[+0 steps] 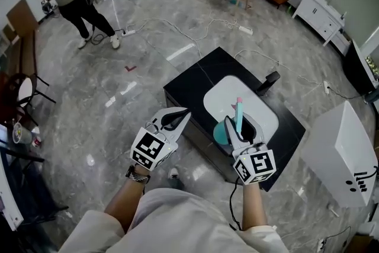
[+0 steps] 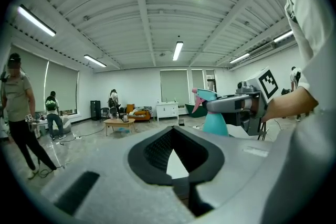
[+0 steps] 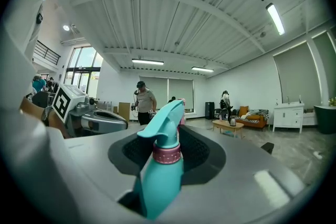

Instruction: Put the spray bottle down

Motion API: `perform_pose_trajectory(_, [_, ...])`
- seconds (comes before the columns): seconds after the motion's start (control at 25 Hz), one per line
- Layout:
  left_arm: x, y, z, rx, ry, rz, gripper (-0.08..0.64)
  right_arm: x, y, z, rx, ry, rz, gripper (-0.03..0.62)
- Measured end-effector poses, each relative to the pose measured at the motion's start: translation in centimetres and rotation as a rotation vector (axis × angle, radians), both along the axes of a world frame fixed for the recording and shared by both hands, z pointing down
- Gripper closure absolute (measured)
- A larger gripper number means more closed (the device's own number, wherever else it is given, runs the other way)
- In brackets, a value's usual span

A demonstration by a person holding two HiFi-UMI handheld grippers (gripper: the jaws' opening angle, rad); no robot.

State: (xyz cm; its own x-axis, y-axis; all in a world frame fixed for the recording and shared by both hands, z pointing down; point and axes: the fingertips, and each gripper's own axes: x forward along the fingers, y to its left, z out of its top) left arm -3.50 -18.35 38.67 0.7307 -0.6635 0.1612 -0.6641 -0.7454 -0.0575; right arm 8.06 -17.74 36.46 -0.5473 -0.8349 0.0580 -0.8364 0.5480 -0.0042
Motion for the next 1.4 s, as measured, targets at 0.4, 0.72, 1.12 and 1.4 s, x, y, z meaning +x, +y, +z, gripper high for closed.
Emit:
perform_pose_trajectory(0.4, [-1.7, -5.1, 2.0, -0.032, -0.012, 0.039, 0.554, -1.8, -6.0, 2.1, 0.013, 0.028, 0.026, 0.445])
perform_pose_trajectory(0.72, [-1.3, -7.1, 4.1, -0.062, -0.026, 0.012, 0.554, -1.4, -8.9, 4.9, 0.008, -0.003, 0.031, 0.445])
perform_pose_trajectory(1.12, [0.0, -7.6, 7.5, -0.124, -0.039, -0.021, 0.554, -1.3, -11.0, 12.1, -0.028, -0.008, -0.011, 0.446])
perform_pose_trajectory(1.4, [-0.4, -7.9, 9.8, -0.163, -0.034, -0.046, 0.554, -1.7, -12.5, 16.0, -0.049, 0.008, -0.013, 0.446])
